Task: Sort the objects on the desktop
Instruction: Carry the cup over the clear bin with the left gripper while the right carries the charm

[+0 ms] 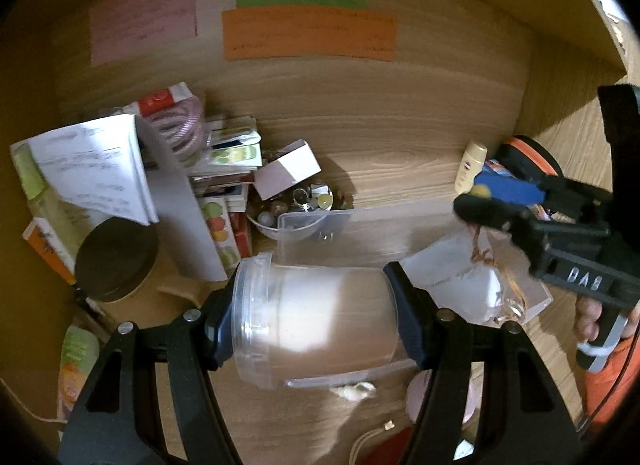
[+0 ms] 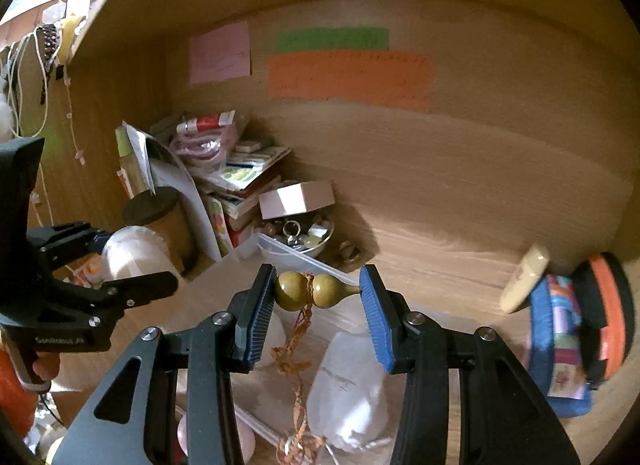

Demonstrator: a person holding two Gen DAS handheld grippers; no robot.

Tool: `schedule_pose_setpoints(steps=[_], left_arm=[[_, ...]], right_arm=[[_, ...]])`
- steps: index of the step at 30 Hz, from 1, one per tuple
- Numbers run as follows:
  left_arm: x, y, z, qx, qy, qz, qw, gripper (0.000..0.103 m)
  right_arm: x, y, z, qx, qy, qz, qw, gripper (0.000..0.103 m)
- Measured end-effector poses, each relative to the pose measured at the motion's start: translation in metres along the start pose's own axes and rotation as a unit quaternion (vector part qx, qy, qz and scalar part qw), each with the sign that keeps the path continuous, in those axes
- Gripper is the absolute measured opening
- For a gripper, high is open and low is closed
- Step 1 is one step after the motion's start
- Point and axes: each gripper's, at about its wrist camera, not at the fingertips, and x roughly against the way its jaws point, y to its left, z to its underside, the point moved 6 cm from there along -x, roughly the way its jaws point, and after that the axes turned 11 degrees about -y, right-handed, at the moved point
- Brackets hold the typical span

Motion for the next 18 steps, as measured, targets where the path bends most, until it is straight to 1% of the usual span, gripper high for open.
schedule_pose_setpoints(steps=[2, 5, 13, 18], left_arm=[[-0.006, -0.002, -0.002, -0.003, 0.003, 0.002, 1.0000, 0.065], [-0.019, -0.007, -0.004, -0.009, 0.010, 0.007, 0.9999, 0.065], [-0.056, -0.016, -0.003, -0.018, 0.042, 0.014, 0.9989, 0.065], [-0.080, -0.020, 0.000, -0.022, 0.067, 0.014, 0.9974, 0.065]], right_arm=[[-0.006, -0.001, 0.004, -0.005, 0.006, -0.003, 1.000, 0.039], [-0.015, -0.004, 0.014, 0.000, 0.019, 0.003, 1.000, 0.040], [-0.027, -0.022, 0.034, -0.005, 0.046, 0.002, 0.999, 0.040], [-0.034, -0.034, 0.042, -0.006, 0.060, 0.017, 0.998, 0.040]])
